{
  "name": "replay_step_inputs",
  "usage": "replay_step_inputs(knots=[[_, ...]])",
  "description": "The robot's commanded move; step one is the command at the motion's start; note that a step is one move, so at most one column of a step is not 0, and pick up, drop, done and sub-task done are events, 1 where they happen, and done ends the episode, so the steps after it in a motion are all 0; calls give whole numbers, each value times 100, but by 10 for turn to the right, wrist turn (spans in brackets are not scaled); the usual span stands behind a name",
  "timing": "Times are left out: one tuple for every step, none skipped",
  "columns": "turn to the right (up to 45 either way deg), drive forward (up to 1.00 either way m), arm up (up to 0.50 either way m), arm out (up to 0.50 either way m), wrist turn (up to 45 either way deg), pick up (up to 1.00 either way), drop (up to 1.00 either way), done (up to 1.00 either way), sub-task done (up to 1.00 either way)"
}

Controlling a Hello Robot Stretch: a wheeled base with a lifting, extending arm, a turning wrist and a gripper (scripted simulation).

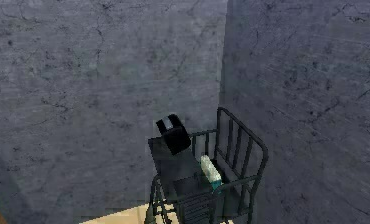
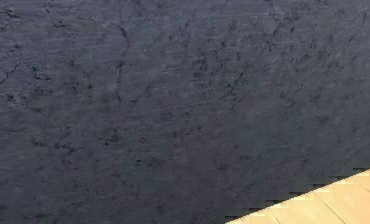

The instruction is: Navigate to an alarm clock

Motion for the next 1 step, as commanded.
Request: replay_step_inputs(knots=[[0,0,0,0,0,0,0,100,0]])
